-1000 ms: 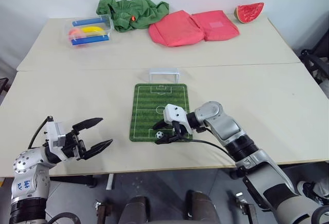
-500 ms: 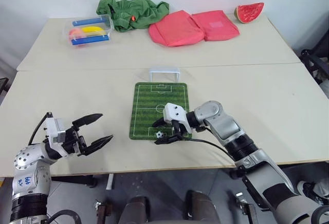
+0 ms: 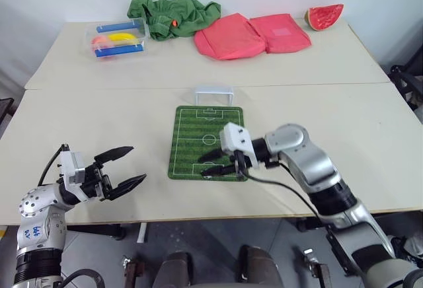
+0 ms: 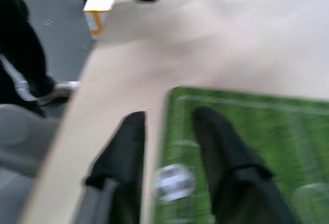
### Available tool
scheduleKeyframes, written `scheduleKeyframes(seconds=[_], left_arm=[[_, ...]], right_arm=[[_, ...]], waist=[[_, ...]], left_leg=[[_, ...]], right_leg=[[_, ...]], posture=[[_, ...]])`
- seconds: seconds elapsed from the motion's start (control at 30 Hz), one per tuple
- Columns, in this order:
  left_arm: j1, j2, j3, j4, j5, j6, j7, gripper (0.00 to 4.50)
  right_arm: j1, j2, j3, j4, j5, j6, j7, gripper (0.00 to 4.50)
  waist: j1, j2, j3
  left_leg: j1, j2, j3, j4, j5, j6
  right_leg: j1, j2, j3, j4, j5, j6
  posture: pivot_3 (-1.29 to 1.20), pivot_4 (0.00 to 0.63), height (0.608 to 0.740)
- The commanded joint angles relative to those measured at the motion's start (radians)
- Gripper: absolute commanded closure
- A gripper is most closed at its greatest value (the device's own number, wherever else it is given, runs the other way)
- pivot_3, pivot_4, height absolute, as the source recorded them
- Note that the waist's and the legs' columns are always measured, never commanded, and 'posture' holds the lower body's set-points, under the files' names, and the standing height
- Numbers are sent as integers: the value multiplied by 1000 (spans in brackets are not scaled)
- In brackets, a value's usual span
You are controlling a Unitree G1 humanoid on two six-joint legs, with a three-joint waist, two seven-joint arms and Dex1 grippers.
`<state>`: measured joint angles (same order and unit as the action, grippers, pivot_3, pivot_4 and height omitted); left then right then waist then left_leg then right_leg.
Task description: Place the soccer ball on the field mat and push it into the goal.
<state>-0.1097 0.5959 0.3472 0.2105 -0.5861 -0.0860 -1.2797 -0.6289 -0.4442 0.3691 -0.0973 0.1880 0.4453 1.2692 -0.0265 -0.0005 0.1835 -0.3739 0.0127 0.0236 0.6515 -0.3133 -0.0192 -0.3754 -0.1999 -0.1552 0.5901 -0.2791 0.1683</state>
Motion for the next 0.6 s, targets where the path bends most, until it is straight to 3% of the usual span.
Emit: scheduleKeyframes(seconds=[0.03,0.07,0.37,0.6], left_arm=[[-2,6,5,-16,-24,6,-16,0],[-3,6,4,-18,-25,10,-20,0],[-2,12,4,-29,-25,33,-31,0],[-7,25,14,-32,-24,45,-31,0]], right_arm=[[24,-13,16,-83,12,28,-23,4239],[35,-11,26,-89,9,33,-32,4487],[51,44,78,-2,-15,6,-93,4487],[-72,110,15,257,-57,-115,-186,4487]], waist=[[-2,0,0],[-4,0,0],[-2,0,0],[-5,0,0]], left_leg=[[0,0,0,0,0,0],[0,0,0,0,0,0],[1,1,2,0,0,0],[2,1,2,0,0,0]], right_leg=[[0,0,0,0,0,0],[0,0,0,0,0,0],[0,0,1,0,0,-1],[0,1,1,1,0,-1]], posture=[[0,150,740],[0,150,740],[0,150,740],[0,150,740]])
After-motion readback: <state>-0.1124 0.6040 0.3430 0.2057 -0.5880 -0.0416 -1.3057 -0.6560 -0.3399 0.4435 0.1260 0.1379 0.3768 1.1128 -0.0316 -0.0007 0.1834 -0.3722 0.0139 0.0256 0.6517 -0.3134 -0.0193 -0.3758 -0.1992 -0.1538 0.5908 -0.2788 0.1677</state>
